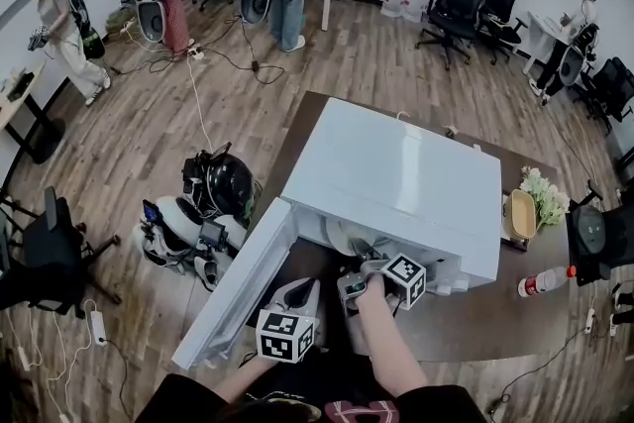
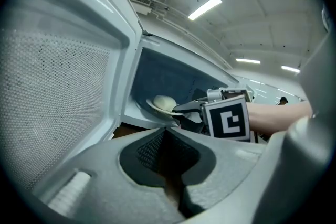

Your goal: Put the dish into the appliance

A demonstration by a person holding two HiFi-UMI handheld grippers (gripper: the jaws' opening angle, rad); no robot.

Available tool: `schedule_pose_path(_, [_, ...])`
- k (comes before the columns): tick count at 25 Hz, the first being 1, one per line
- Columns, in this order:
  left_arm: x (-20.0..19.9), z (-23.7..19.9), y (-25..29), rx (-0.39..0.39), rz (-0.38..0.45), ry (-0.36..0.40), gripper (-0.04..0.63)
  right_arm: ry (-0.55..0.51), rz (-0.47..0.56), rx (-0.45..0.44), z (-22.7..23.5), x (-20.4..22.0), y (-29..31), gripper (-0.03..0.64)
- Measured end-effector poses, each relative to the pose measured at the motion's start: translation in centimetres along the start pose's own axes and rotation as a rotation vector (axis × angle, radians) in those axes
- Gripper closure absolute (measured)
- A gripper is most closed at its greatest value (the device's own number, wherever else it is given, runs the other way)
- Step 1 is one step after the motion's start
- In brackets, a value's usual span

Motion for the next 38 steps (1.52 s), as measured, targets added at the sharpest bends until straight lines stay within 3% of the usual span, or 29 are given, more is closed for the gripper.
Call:
schedule_pose_path(6, [-0.1, -0.2, 0.2, -0.001, -0.001, -0.001, 0.594, -0.032, 0.025, -0.006, -0.6, -0.6, 0.4, 0.561])
schedule_pose_path(12, [-0.2, -0.4, 0.7, -0.005, -0.005, 0.002, 0.594, -0.102, 0.035, -0.052, -1.5, -0.8, 0.7, 0.464])
schedule_pose_path(15, [-0.2, -0.3, 1.0, -0.002, -0.009, -0.001, 0.594, -0.168, 0.034, -0.094, -2.3, -0.9, 0.9, 0.369])
schedule_pose_path(17, [-0.2, -0.3, 1.1, -0.002, -0.01, -0.001, 0.594, -0.201, 0.025, -0.117, -2.7, -1.0, 1.0, 0.343])
schedule_pose_path(23, [-0.5, -0.5, 1.1, -0.007, -0.005, 0.004, 0.592, -0.457, -0.007, -0.103, -3.4, -0.7, 1.0, 0.327])
schedule_pose_path(30, [-0.6, -0.4, 1.5, -0.009, -0.008, 0.015, 0.594, -0.783, -0.016, -0.019, -3.4, -0.2, 1.3, 0.305])
schedule_pose_path(38, [-0.7, -0.5, 1.7, -0.009, -0.024, 0.038, 0.594, -0.961, -0.023, 0.043, -3.0, 0.0, 1.8, 0.305])
Point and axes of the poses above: the fingertips, and each gripper's own axes: y forward along the fingers, z to its right, x out of its underside, the point moved 6 cm from there along -y, backward along the fingers, and after that the axes turned 7 degrees about y, right-handed, at the moved point
